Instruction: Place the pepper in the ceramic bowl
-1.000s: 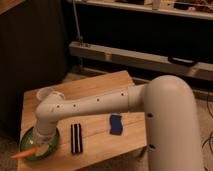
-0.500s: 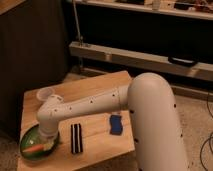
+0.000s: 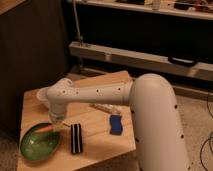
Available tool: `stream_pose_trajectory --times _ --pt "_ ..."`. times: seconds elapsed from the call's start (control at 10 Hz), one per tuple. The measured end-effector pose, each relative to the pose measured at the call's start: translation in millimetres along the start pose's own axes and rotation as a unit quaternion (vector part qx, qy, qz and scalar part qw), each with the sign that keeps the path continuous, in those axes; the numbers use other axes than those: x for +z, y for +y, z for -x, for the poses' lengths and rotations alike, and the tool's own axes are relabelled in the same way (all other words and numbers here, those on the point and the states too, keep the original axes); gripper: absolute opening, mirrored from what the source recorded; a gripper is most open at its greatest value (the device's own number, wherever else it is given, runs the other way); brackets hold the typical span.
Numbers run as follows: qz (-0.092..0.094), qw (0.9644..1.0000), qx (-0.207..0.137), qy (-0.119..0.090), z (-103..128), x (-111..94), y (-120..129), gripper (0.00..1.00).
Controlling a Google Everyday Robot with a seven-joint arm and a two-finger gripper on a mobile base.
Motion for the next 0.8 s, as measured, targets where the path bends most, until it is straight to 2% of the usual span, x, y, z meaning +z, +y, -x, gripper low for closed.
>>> stream_pose_trajectory --times 0.2,0.4,0.6,0.8 --pt "-0.008 0.9999 0.003 0.014 -11.5 -3.8 -5.5 0.65" --pt "-0.009 0.9997 0.002 0.022 -22.3 -25.1 -10.3 0.79" --pt "-0.013 0.9995 -0.019 0.023 -35.3 -45.4 -24.5 0.80" --pt "-0.027 0.9989 -0.025 0.028 -42.7 -47.2 -37.1 0.80"
